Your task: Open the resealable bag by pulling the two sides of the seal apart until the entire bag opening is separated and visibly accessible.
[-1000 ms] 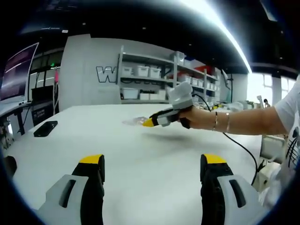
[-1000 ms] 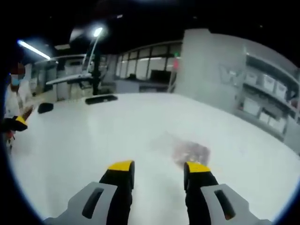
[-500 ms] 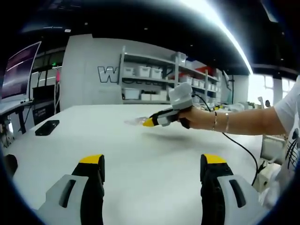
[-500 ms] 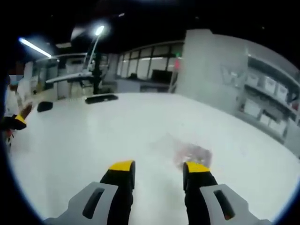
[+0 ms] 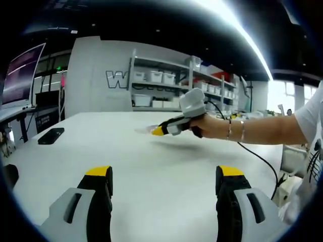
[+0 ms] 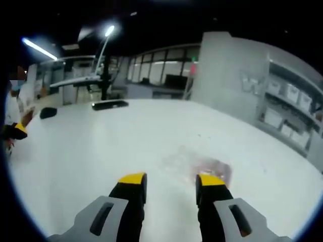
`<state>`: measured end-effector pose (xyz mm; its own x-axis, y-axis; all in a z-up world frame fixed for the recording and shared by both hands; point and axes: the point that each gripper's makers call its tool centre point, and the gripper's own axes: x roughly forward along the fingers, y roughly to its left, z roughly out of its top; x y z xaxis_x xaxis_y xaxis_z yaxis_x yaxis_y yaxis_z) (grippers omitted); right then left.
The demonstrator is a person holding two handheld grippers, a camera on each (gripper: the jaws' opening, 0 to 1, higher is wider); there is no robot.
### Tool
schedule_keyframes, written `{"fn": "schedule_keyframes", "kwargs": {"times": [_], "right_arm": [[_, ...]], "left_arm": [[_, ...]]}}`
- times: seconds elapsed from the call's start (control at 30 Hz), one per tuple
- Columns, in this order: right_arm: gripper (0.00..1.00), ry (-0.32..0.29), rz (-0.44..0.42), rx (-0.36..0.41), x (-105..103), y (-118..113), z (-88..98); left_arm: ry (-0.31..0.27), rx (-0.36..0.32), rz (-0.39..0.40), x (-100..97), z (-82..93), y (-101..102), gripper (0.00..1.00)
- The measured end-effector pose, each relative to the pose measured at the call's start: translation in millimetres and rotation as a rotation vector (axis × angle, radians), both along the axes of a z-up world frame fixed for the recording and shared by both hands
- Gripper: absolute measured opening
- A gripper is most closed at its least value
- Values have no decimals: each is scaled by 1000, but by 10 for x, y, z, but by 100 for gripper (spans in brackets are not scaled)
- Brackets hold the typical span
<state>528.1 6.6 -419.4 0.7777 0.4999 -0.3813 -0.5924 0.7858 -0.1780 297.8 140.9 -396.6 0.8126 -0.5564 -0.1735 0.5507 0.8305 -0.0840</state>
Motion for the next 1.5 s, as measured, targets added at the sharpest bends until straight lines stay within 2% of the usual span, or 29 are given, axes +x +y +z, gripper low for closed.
{"fn": "schedule_keyframes", "kwargs": {"times": [0.43,0.83,1.0,1.5], "right_arm": [[36,1,4,-12,14,48,-58],[36,-61,43,-120,111,98,-79],[36,-79,54,-127,117,141,-63],[35,-82,52,-142,202,135,-75]], "left_arm": [[8,-3,0,55,-19,12,83],[14,-2,2,104,-23,26,83],[15,-3,6,112,-26,43,83],[11,-7,7,108,-4,35,83]]}}
